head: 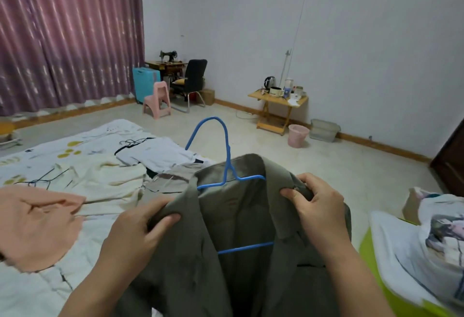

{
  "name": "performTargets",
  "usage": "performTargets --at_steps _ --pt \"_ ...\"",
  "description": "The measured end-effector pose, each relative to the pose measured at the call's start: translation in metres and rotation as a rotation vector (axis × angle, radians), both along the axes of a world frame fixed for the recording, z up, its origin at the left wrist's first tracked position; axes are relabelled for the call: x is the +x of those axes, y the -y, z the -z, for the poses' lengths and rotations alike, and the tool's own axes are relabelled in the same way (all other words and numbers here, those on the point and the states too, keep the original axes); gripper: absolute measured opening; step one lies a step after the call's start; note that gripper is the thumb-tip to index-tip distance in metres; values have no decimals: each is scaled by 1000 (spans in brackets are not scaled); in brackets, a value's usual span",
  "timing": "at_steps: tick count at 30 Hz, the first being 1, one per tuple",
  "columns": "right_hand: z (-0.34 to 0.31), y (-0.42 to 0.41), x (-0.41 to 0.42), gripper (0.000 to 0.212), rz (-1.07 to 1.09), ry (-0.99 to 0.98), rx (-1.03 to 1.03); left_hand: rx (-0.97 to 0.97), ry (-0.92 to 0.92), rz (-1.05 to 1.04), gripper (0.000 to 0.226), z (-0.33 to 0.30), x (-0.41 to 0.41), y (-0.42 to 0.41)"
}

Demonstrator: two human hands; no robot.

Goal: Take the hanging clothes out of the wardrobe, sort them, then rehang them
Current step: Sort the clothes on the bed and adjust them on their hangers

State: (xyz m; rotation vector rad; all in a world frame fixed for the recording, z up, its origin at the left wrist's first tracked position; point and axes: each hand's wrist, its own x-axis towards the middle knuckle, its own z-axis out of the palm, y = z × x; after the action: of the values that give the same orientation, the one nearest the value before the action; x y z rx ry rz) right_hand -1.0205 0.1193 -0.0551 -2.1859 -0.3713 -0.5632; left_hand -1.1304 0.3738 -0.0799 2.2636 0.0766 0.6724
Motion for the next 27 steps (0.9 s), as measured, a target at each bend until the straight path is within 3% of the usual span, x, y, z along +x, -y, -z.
performTargets --at_steps 3,11,22,27 --pt "-3 25 27 20 14 48 -152 -69 -7 -16 22 10 25 28" --pt "1 41 121 15 75 21 -336 -255 -78 11 16 31 104 60" --pt "15 -41 288 11 45 -88 -495 -522 -148 42 13 67 244 12" --pt "38 -97 363 10 -13 -145 -534 -599 -217 -39 12 95 307 -33"
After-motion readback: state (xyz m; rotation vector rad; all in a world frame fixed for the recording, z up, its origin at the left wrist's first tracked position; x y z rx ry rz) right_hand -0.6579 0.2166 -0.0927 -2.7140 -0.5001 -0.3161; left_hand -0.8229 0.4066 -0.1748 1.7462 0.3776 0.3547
